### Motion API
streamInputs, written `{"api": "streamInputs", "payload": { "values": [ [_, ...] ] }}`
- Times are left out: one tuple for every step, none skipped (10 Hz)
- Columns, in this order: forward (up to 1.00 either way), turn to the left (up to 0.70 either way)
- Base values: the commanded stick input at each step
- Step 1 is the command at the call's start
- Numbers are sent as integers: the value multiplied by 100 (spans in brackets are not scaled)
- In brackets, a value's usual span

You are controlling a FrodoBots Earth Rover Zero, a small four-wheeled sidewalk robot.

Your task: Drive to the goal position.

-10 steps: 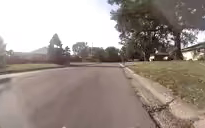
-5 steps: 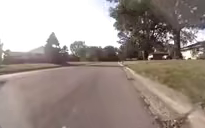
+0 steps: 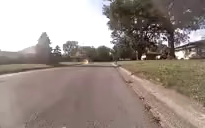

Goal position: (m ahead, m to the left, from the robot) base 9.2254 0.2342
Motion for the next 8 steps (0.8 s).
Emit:
{"api": "streamInputs", "payload": {
  "values": [
    [85,0],
    [85,0],
    [85,0],
    [85,-13],
    [85,-34],
    [85,-33],
    [85,-21],
    [85,-9]
  ]
}}
